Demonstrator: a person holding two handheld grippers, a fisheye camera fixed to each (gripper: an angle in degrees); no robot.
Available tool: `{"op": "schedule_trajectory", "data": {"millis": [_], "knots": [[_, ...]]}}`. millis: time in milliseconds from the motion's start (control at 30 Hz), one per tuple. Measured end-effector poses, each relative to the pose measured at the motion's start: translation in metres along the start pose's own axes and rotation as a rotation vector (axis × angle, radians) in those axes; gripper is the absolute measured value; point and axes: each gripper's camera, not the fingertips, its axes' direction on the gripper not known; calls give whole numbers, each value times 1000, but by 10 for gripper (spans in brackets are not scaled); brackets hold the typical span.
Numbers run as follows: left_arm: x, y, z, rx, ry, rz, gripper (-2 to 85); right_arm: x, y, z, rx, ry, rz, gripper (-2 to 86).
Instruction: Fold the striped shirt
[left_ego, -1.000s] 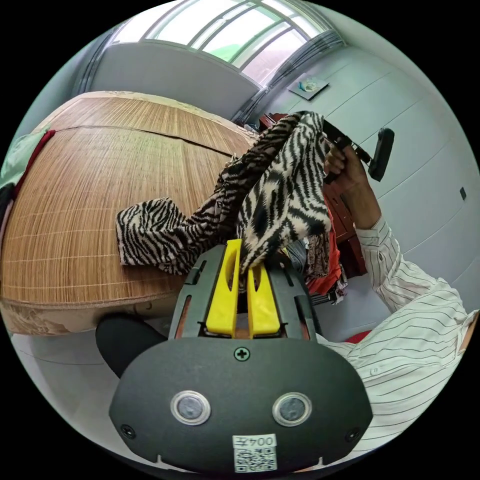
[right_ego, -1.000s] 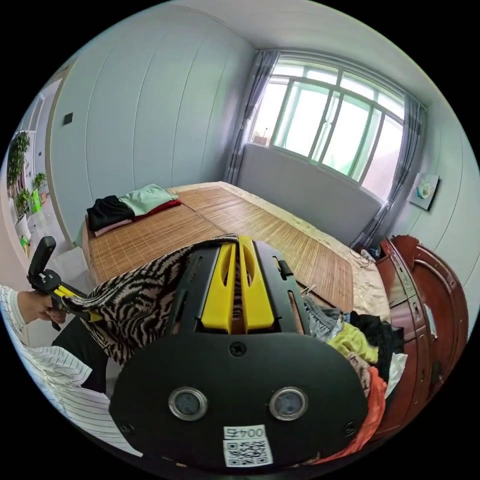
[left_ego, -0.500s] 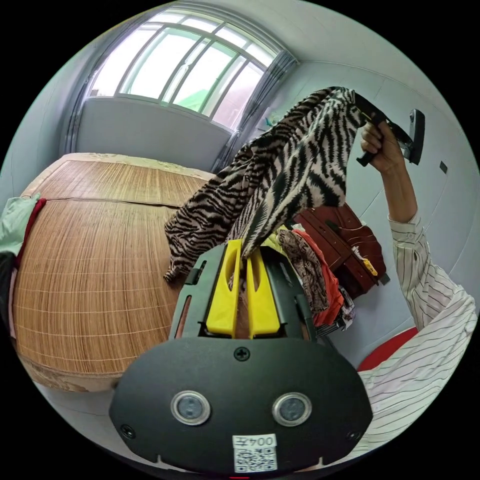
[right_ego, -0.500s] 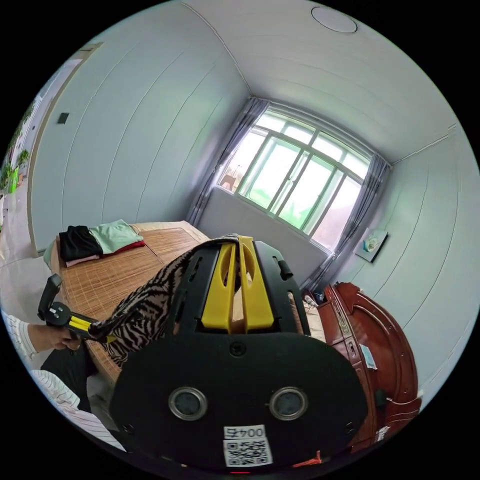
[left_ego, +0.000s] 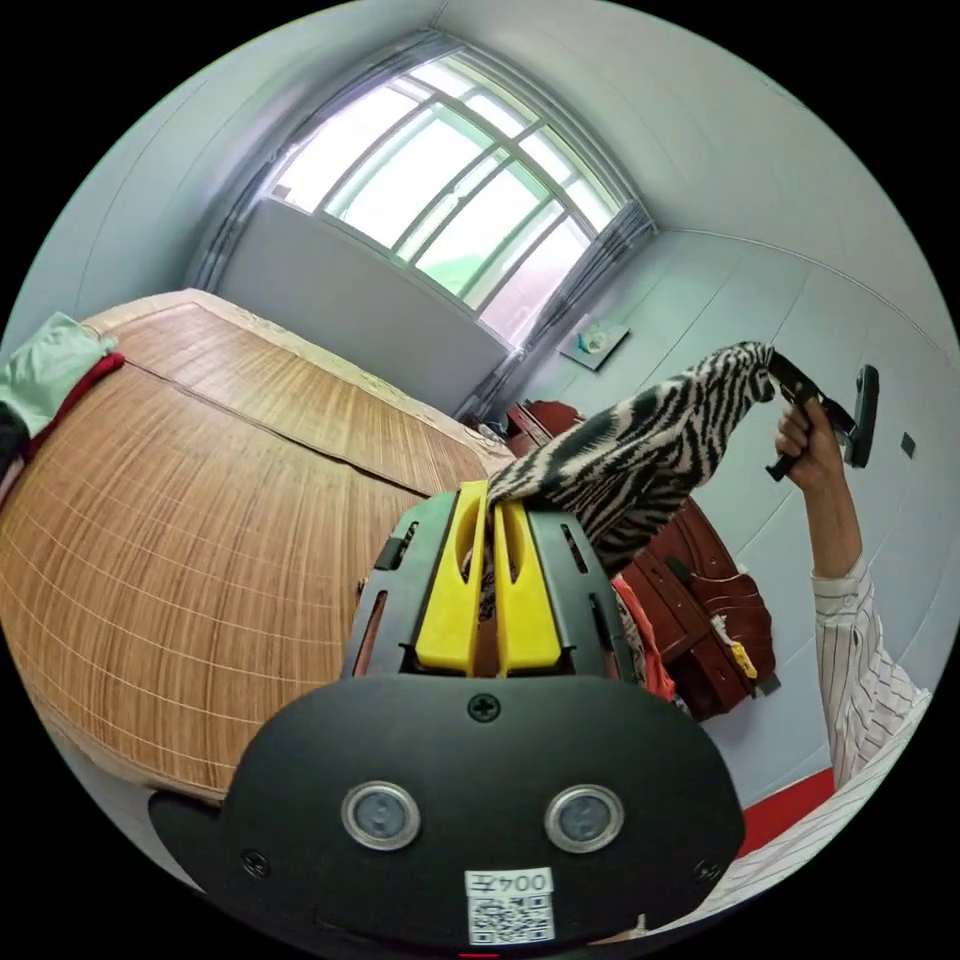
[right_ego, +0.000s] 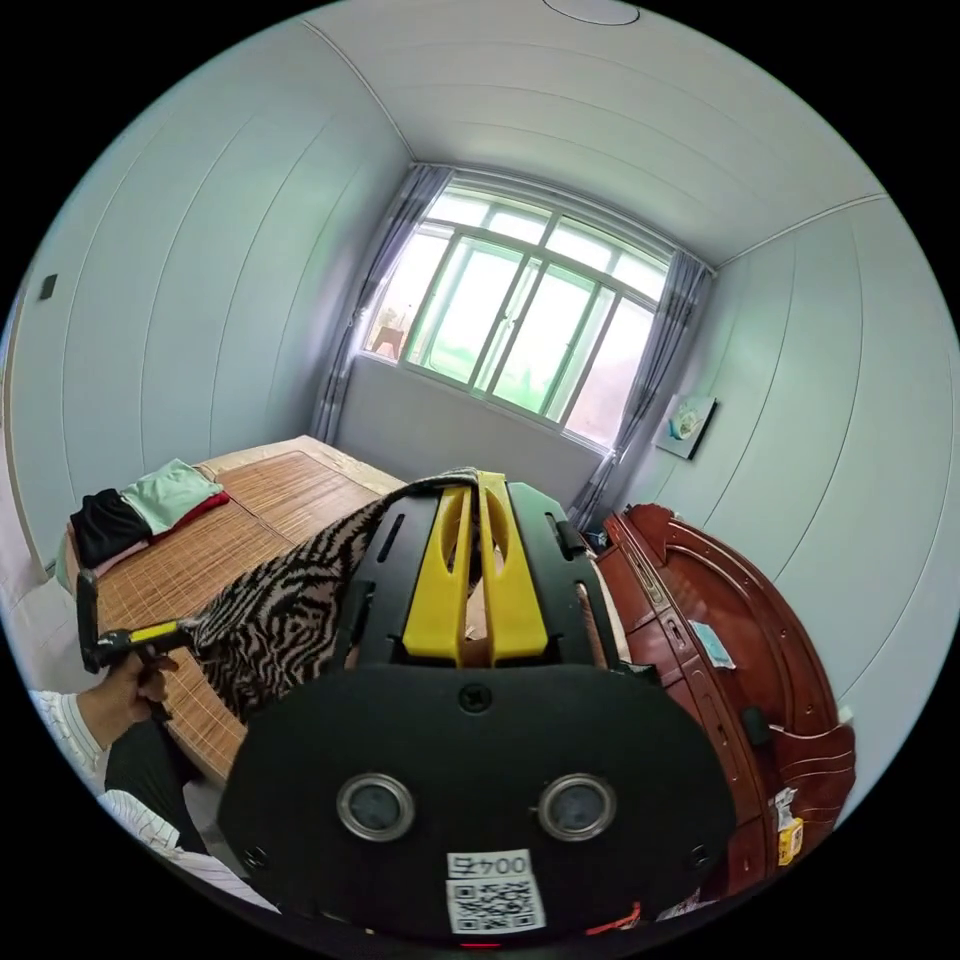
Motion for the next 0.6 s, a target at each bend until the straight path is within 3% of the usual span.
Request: {"op": "schedule_trajectory", "data": {"millis": [267,600], "knots": [[103,-106,-111,213,-98,284,1,55,38,-32,77,-18,8,-8],[217,-99,-243,383,-146,575,1,66,64,-133,237,-41,-69,-9]]}}
